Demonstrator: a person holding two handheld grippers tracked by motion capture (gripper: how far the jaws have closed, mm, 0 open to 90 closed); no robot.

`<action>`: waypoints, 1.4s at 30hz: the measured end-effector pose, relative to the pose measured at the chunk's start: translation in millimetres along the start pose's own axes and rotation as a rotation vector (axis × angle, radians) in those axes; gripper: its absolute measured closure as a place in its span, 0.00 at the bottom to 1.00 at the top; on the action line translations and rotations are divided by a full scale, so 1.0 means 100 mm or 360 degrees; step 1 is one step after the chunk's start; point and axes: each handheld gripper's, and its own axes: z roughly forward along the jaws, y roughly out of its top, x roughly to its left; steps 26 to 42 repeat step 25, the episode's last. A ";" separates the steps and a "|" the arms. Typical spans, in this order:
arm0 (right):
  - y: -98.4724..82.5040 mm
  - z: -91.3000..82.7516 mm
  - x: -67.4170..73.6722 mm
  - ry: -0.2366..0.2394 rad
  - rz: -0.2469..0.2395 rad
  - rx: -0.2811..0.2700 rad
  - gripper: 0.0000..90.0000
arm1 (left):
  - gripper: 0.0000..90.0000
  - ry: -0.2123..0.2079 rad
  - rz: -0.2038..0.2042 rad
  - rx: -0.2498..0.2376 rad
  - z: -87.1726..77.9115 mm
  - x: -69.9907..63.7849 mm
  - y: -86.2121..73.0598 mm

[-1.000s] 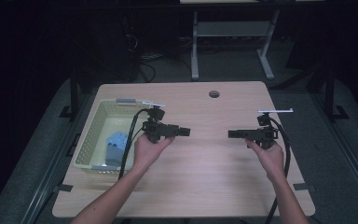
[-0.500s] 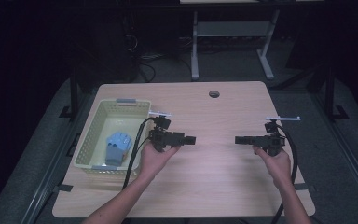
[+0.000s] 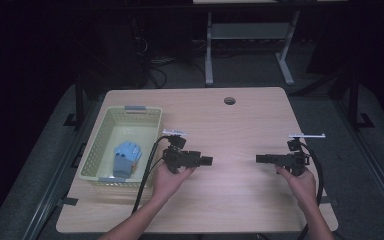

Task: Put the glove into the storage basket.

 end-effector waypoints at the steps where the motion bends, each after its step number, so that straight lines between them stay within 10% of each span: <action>1: -0.04 -0.01 -0.02 -0.0004 -0.0001 0.0009 0.33 | 0.30 0.0002 -0.0003 -0.0011 0.01 -0.01 -0.02; 25: -0.55 -0.07 0.03 0.0022 -0.0068 0.0024 0.30 | 0.30 -0.0044 0.0089 -0.0010 -0.07 -0.05 -0.50; 42: -0.55 -0.07 0.03 0.0022 -0.0068 0.0024 0.30 | 0.30 -0.0044 0.0089 -0.0010 -0.07 -0.05 -0.50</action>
